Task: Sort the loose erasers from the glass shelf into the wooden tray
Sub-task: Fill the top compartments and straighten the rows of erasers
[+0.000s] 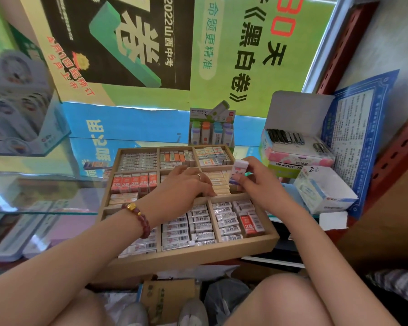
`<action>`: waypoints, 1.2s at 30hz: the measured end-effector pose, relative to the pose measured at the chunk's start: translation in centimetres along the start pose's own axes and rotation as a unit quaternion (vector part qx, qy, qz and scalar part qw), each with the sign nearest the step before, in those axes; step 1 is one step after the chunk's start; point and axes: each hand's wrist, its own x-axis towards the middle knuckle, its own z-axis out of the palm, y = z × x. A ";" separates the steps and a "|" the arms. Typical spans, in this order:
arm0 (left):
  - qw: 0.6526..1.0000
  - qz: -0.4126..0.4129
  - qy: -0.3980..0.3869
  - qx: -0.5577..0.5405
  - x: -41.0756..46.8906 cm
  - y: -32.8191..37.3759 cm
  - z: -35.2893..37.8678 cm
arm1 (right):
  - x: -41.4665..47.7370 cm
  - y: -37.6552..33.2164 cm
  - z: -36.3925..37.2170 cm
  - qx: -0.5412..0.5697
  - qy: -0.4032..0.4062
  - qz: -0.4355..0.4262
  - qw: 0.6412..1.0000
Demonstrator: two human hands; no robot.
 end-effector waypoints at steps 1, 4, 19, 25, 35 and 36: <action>1.000 0.003 0.003 0.011 0.0 0.1 0.0 | -0.2 -0.1 -0.3 0.001 0.008 0.001 1.000; 1.000 -0.007 0.002 0.014 -0.5 0.3 0.1 | -1.1 -0.4 -1.3 0.002 0.000 0.019 1.000; 0.987 0.133 -0.049 -0.075 -1.2 3.8 -0.2 | -2.8 -0.8 -1.9 -0.099 -0.109 0.145 0.978; 0.985 0.137 -0.083 -0.062 -1.1 3.9 -0.1 | -2.9 -0.6 -2.1 -0.088 -0.112 0.150 0.978; 0.992 0.112 -0.025 -0.044 -0.4 2.4 0.1 | -2.6 -0.3 -2.2 -0.064 -0.075 0.157 0.983; 0.992 0.122 -0.024 -0.027 -0.4 2.3 0.2 | -2.5 -0.3 -2.1 -0.065 -0.071 0.152 0.984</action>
